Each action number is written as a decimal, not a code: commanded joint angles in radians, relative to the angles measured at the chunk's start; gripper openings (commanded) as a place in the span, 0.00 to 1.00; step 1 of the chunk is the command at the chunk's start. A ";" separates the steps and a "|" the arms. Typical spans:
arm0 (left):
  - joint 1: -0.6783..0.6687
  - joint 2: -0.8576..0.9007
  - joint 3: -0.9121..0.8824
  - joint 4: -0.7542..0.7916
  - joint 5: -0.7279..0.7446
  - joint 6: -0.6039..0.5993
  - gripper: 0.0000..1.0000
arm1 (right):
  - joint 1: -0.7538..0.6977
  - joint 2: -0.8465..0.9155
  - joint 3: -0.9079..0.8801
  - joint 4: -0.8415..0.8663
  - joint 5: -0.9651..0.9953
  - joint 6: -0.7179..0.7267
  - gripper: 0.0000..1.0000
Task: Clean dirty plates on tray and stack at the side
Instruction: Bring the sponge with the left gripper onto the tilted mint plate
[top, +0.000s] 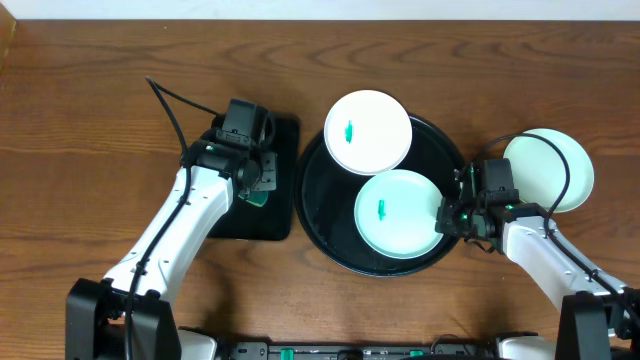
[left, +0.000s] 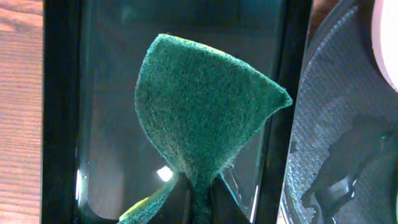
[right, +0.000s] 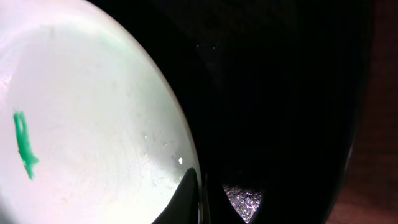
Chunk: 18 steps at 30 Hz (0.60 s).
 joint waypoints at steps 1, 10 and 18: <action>0.004 -0.007 0.017 0.022 -0.087 0.012 0.08 | 0.002 -0.003 -0.008 0.005 -0.047 -0.048 0.01; -0.012 -0.007 0.098 0.033 0.076 0.038 0.07 | 0.007 -0.003 -0.008 0.029 -0.166 -0.124 0.01; -0.158 -0.007 0.097 0.047 0.310 -0.192 0.07 | 0.010 -0.003 -0.013 0.035 -0.161 -0.109 0.01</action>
